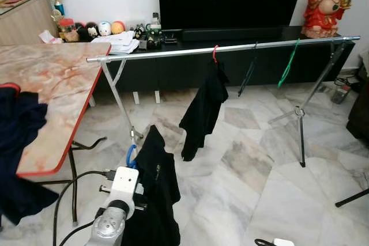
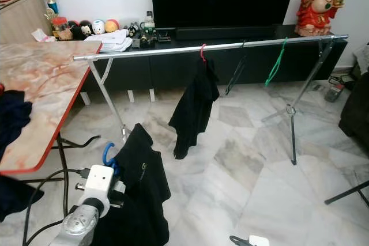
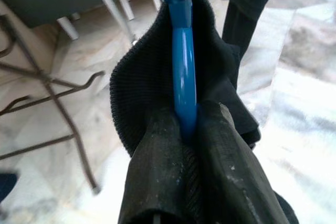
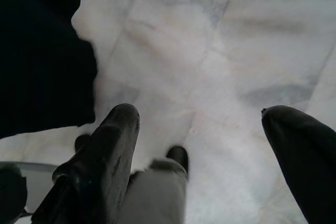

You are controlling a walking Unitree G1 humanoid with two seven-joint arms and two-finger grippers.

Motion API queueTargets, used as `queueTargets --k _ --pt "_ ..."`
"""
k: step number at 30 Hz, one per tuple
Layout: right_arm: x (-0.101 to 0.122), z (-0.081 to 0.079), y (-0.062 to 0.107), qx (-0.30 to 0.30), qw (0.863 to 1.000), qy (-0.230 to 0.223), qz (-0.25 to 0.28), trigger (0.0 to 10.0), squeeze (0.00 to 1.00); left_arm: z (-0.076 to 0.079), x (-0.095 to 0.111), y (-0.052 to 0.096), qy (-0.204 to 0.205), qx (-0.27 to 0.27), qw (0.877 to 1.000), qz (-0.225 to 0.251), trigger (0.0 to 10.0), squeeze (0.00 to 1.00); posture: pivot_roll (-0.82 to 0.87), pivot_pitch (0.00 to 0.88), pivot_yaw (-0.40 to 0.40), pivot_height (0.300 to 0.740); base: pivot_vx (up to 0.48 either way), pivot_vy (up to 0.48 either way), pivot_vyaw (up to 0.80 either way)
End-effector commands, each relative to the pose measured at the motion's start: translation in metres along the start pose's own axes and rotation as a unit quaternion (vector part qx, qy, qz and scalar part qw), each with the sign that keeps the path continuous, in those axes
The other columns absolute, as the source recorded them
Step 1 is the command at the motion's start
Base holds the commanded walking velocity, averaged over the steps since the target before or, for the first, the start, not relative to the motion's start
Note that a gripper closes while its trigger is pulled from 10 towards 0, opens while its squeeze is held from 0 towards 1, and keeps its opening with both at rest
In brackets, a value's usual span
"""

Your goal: Hang hanger

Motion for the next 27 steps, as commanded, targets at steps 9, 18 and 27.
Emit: queueTargets --k 9,18,27 --pt "-0.006 0.001 0.001 -0.002 1.0 -0.001 -0.008 10.0 0.0 0.007 0.011 -0.001 0.003 -0.009 1.0 0.019 10.0 0.0 -0.03 0.008 0.048 0.74 -0.281 0.0 0.0" --pt "-0.004 0.001 0.001 -0.003 1.0 -0.008 0.003 10.0 0.0 0.015 0.011 0.0 0.002 -0.042 0.999 0.01 10.0 0.0 -0.03 0.001 0.049 0.74 0.0 0.0 0.0" --pt "0.011 -0.003 0.002 0.022 0.998 0.012 0.059 10.0 0.0 0.033 0.027 -0.001 -0.012 -0.101 0.995 0.019 10.0 0.0 -0.03 0.0 0.047 0.74 0.0 0.0 0.0"
Point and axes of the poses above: a point about 5 cm out from each wrist's last joint towards the gripper, its own y axis pointing back from the gripper into the wrist, its own x axis along the axis of the wrist's last joint, z = x × y, the point moved 4 cm from there along -y, pointing out of the wrist towards the gripper, and after that the axes turned 1 degree about y, right-handed, at the moved point
